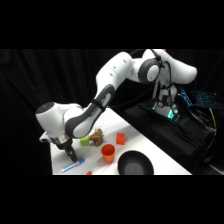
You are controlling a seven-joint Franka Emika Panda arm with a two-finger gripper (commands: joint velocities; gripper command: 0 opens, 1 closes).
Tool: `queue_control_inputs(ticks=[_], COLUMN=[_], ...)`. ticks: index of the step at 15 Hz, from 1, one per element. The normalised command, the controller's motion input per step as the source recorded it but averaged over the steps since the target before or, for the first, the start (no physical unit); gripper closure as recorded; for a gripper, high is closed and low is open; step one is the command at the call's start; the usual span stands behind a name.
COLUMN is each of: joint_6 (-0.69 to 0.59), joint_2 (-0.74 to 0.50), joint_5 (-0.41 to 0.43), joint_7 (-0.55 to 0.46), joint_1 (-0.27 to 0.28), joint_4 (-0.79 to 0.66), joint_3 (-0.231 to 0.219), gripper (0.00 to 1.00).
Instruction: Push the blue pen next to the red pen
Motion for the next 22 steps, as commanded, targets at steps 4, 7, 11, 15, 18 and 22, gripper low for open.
queue_control_inputs(ticks=[4, 7, 11, 15, 18, 22], joint_6=[-0.16, -0.16, -0.15, -0.16, -0.41, -0.40], joint_2=[0.19, 0.15, 0.06, 0.02, -0.11, -0.40], joint_5=[0.007, -0.018, -0.074, -0.098, -0.030, 0.032], joint_7=[-0.03, -0.01, 0.01, 0.04, 0.20, 0.26], joint_1=[0.093, 0.102, 0.147, 0.124, 0.048, 0.039], joint_4=[0.35, 0.30, 0.22, 0.18, 0.10, -0.21], joint_3=[0.006, 0.003, -0.014, -0.032, -0.062, -0.056], gripper=[0.00, 0.00, 0.00, 0.00, 0.00, 0.00])
